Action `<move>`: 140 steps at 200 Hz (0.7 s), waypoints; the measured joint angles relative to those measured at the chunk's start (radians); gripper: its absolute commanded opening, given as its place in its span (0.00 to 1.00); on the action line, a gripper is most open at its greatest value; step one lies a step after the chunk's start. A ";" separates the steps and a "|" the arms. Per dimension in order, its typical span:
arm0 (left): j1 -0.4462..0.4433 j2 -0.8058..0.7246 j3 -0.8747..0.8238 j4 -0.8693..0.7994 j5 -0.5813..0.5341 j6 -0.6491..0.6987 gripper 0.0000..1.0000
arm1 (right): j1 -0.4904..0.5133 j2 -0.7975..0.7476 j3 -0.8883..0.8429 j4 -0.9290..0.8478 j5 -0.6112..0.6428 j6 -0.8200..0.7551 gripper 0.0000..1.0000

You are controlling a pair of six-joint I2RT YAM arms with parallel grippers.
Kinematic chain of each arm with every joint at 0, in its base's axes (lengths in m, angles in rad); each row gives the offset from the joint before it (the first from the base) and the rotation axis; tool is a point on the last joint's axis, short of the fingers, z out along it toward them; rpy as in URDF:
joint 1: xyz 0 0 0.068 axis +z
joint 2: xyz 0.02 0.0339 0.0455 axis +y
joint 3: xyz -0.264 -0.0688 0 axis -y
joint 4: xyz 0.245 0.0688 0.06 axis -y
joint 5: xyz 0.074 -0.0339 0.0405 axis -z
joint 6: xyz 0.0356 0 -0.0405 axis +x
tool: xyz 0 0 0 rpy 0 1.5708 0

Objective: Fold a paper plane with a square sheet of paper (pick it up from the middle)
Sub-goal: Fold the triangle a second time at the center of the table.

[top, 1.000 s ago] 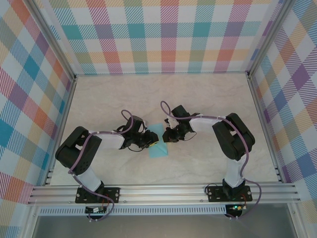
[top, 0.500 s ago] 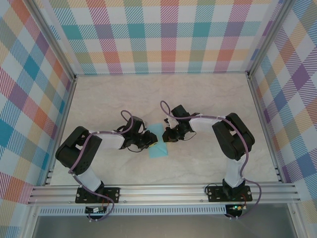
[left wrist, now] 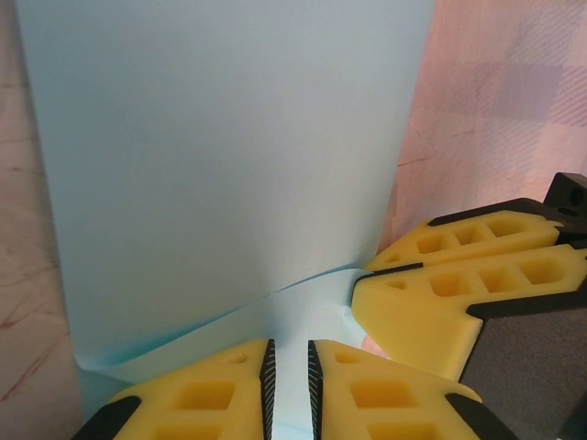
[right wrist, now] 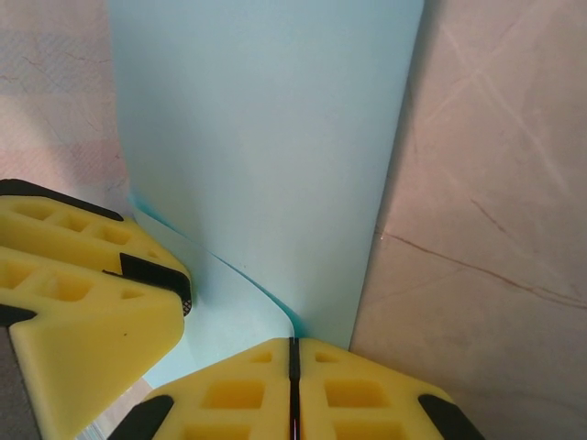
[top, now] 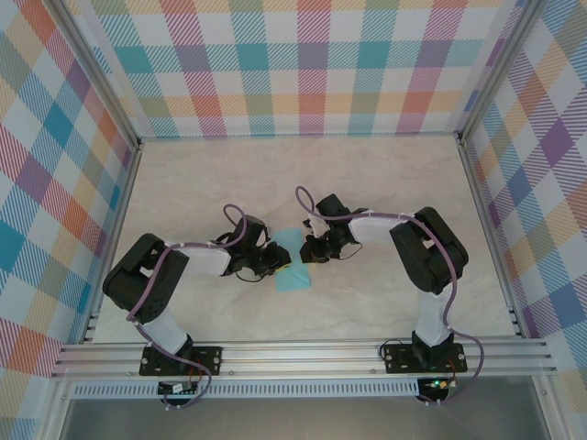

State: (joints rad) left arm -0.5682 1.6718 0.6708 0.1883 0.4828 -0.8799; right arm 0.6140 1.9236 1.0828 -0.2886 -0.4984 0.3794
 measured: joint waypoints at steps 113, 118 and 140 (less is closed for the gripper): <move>0.000 0.006 0.001 -0.003 -0.006 0.002 0.20 | 0.000 0.004 0.004 -0.002 0.001 0.004 0.14; 0.000 0.007 0.001 -0.003 -0.006 0.002 0.20 | 0.000 0.004 0.004 -0.002 0.001 0.005 0.15; 0.000 0.011 0.002 -0.003 -0.005 0.002 0.20 | 0.000 -0.008 0.004 -0.003 0.010 0.022 0.23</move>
State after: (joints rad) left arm -0.5682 1.6825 0.6724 0.1856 0.4774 -0.8780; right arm 0.6140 1.9156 1.0866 -0.2920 -0.4881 0.4011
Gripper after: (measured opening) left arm 0.198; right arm 0.197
